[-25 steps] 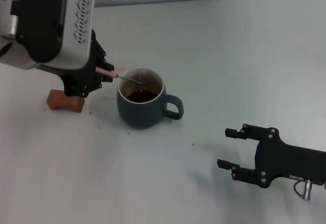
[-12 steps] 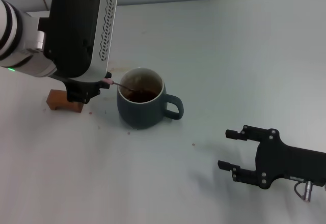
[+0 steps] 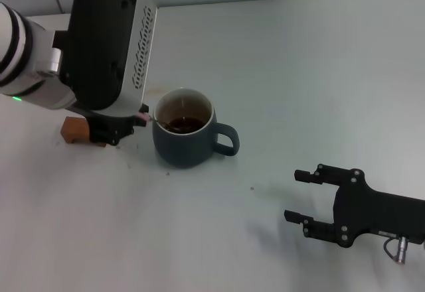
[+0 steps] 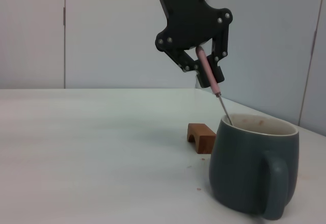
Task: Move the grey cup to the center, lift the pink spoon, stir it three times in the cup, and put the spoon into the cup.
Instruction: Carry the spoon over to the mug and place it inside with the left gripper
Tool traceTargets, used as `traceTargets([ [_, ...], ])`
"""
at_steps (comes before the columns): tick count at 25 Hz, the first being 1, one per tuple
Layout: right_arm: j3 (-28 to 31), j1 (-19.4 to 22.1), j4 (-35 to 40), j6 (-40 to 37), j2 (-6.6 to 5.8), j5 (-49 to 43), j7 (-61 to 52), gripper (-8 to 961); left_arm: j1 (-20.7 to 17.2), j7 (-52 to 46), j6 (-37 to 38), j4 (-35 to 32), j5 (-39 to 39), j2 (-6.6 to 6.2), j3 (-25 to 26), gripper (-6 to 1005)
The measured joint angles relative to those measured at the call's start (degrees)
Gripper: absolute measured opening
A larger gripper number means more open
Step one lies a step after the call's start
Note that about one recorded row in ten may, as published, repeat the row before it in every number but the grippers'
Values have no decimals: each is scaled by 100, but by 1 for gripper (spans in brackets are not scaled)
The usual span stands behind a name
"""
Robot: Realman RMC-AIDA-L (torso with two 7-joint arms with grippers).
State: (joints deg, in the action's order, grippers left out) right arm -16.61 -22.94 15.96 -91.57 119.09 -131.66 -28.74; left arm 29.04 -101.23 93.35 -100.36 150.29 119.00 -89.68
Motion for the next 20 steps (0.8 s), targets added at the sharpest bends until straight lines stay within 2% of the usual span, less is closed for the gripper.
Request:
traceTargets([
  [11,0,0,-21,-1,0,0,0,667,42,-189,-537,148,-136,9,-197,152],
  [20,-52,-2,-24,-5,0,-12,1,667,98,-441,-481,240,197,4,-174,153],
])
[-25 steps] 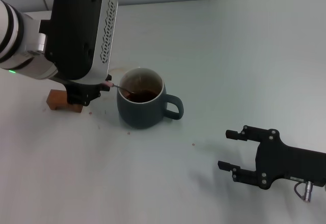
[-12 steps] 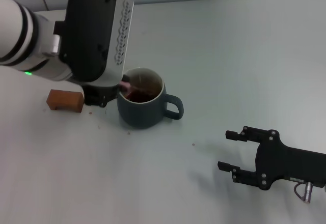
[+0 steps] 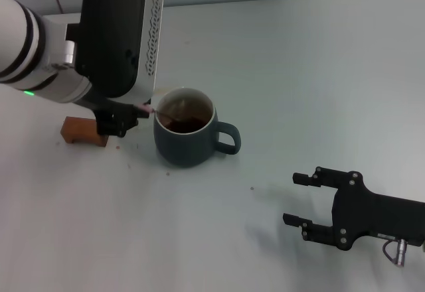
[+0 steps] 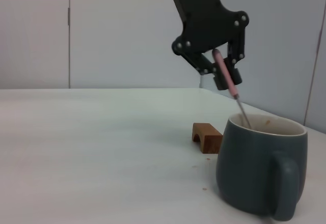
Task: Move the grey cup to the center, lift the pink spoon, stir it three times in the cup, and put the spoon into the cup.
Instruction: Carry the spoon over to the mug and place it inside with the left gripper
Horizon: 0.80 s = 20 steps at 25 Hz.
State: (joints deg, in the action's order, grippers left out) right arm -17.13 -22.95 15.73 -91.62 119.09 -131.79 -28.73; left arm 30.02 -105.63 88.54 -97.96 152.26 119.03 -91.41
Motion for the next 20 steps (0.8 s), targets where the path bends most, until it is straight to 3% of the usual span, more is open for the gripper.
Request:
traceTargets([
  [8,-1,-17,1,0,0,-5,0,667,6,1,399,-88,-110,-2,-20,155],
  [20,-6,-25,0,5,0,-5,-1,668,104,-124,-123,158,-162,6,-70,157],
])
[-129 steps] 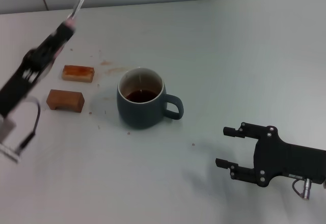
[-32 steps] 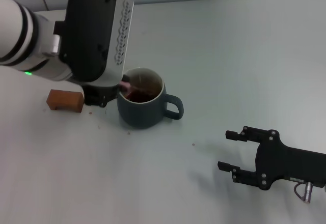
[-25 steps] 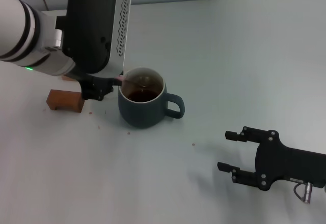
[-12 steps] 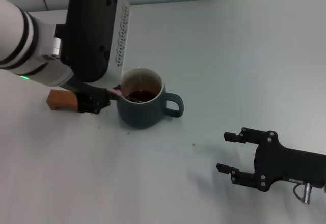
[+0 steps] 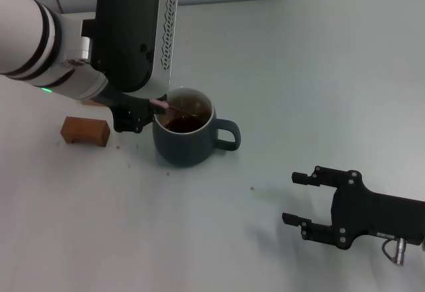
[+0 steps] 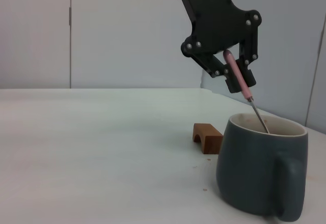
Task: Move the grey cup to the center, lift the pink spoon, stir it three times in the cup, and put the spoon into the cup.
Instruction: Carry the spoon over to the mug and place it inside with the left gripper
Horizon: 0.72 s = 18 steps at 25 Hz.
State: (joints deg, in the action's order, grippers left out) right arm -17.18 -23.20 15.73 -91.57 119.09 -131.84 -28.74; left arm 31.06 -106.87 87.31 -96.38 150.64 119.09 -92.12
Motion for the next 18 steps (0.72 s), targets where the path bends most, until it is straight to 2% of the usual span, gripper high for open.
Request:
traceTargets([
  [10,-4,0,0,0,0,0,0,668,76,-100,460,-13,12,-8,177,159],
  [18,-4,-1,0,0,0,1,0,668,118,-54,470,-35,-169,-4,134,161],
])
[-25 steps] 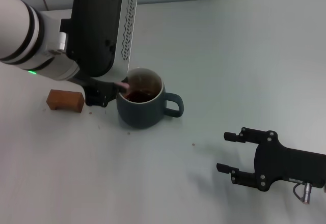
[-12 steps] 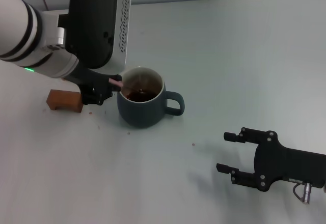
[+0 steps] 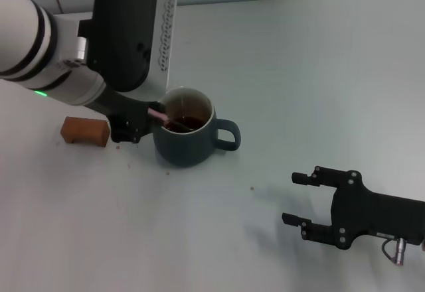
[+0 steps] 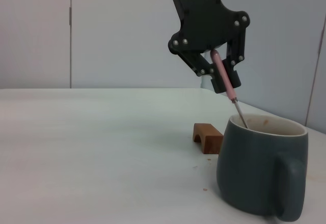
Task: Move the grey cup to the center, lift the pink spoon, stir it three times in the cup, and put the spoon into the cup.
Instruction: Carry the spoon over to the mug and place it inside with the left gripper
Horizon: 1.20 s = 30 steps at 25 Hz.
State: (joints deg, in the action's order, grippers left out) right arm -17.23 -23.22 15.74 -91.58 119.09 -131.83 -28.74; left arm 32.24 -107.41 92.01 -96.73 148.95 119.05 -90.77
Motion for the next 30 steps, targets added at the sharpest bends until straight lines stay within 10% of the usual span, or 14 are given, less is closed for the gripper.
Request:
traceTargets([
  [30,1,-9,-27,0,9,0,0,668,-44,-336,-340,196,67,5,-56,167],
])
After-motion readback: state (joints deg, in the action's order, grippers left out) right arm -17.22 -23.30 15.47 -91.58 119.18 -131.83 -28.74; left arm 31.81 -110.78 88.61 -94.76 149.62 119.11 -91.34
